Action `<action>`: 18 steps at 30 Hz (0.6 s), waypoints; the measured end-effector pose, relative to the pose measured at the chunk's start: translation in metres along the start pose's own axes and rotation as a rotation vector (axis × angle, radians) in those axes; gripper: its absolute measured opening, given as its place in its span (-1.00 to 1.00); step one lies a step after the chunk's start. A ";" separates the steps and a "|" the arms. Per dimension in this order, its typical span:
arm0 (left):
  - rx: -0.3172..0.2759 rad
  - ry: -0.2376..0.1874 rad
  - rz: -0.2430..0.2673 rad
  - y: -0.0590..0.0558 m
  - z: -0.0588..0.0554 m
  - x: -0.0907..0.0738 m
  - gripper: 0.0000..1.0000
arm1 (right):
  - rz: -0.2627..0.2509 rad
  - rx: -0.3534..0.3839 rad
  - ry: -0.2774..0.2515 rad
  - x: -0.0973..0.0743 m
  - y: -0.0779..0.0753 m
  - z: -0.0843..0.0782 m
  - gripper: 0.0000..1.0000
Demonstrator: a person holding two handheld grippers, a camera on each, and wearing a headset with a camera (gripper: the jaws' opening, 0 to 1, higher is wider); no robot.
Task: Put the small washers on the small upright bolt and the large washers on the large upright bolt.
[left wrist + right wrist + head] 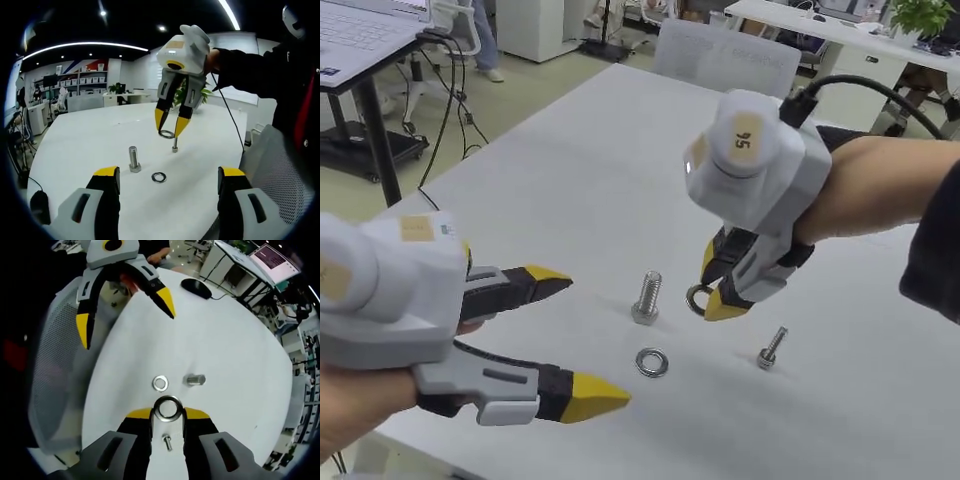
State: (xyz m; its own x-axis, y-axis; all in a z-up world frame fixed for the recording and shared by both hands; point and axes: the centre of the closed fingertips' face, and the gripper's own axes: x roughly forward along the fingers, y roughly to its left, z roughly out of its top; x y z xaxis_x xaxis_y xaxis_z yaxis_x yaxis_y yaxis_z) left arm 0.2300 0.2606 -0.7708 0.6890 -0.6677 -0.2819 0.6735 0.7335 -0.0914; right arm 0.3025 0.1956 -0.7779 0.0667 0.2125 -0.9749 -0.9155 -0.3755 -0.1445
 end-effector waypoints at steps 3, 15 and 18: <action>-0.004 -0.002 0.013 0.003 -0.001 -0.002 0.60 | -0.001 -0.005 -0.004 0.000 -0.003 0.003 -0.54; -0.010 0.001 0.057 0.015 -0.002 -0.009 0.58 | -0.011 -0.027 -0.013 -0.003 -0.019 0.013 -0.54; -0.011 0.002 0.064 0.018 -0.002 -0.010 0.58 | -0.014 -0.031 -0.013 -0.003 -0.024 0.014 -0.54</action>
State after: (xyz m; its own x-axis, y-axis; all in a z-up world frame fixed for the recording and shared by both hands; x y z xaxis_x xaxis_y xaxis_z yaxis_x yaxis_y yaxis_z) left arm 0.2347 0.2805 -0.7711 0.7299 -0.6193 -0.2894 0.6251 0.7760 -0.0841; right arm 0.3190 0.2170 -0.7694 0.0736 0.2297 -0.9705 -0.9018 -0.4002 -0.1631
